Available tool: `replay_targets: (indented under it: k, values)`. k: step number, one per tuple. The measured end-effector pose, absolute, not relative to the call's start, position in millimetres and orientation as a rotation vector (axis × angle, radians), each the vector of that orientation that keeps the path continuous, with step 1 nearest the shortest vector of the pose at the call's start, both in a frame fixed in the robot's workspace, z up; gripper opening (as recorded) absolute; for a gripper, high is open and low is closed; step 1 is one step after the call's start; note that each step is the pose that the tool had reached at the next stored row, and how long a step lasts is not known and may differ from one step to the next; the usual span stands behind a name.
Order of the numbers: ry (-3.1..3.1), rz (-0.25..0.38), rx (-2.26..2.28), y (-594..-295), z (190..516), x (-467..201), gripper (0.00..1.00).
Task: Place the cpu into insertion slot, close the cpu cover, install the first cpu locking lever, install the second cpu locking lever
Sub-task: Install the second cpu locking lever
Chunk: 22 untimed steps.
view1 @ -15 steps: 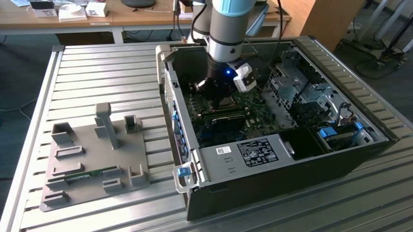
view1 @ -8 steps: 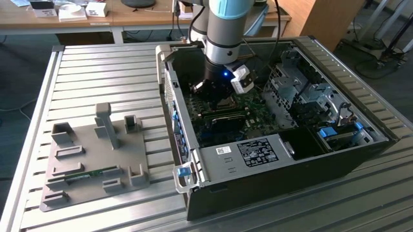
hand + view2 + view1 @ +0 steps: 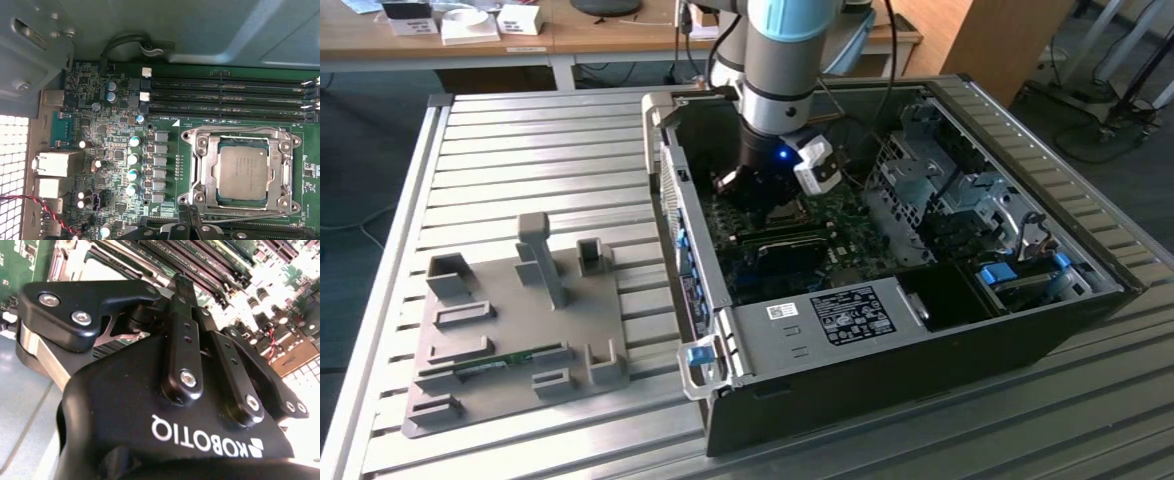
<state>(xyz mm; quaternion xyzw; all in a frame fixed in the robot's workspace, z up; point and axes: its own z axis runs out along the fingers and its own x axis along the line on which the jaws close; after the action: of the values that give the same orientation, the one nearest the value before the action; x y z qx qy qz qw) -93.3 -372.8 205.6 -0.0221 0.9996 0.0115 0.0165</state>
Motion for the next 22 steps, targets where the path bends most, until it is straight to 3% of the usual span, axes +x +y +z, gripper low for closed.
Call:
replay_targets:
  k: [13,22]
  values:
    - [3.107,0.040,-0.073,-370.5,203.7,-94.5,0.11]
    - [3.105,0.081,-0.073,-370.1,200.3,-94.7,0.11]
